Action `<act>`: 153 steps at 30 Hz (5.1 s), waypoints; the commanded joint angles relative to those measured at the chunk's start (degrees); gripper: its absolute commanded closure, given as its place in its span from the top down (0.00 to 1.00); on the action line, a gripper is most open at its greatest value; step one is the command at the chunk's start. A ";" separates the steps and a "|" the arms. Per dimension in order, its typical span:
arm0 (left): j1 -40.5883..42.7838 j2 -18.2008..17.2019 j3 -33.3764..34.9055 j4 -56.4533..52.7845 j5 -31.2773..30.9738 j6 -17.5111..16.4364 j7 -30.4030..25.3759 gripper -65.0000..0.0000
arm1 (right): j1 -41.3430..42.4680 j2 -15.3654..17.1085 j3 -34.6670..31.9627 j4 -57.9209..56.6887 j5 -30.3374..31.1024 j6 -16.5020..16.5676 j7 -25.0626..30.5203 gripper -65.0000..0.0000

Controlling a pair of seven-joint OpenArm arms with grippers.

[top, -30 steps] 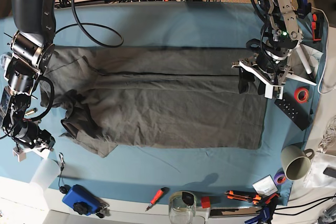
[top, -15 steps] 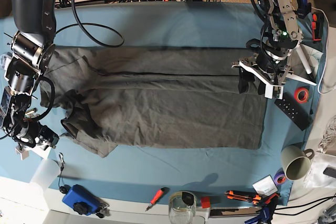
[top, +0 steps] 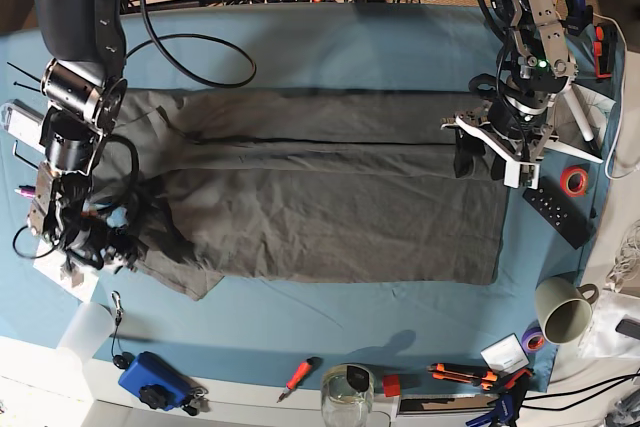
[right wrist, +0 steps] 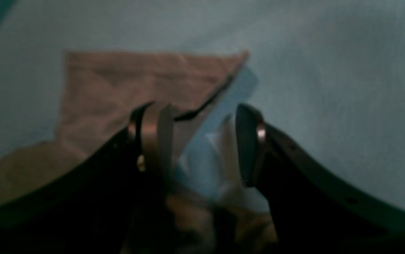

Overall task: Fold the T-shirt properly
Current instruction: 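Grasp the shirt side edge near the hem with the right gripper, then move the left gripper along the shirt side and grasp its edge, then fold the shirt lengthwise, pulling the grasped edges over with both grippers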

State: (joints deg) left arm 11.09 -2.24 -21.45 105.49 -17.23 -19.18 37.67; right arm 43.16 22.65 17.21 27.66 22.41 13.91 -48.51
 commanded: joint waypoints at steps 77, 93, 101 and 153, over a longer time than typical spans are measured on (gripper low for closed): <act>-38.05 -8.37 6.67 -45.97 13.31 8.63 -8.57 0.55 | 2.40 3.96 0.13 9.64 2.62 11.15 -8.33 0.00; -38.91 -8.39 14.86 -53.90 17.00 13.86 -11.52 0.20 | 2.38 4.00 0.13 9.64 2.62 11.19 -8.28 0.00; -38.88 -8.41 14.84 -53.29 17.31 13.84 -8.50 0.00 | 2.40 4.02 0.13 9.64 4.28 15.76 -5.95 0.00; -35.15 -8.41 14.80 -20.13 10.47 13.38 31.54 0.00 | -6.16 13.42 0.15 35.74 20.50 15.65 -24.70 0.00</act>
State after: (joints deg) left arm -22.33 -10.17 -6.44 84.09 -6.94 -5.80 69.67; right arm 35.03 34.59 17.08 62.37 41.98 29.63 -74.74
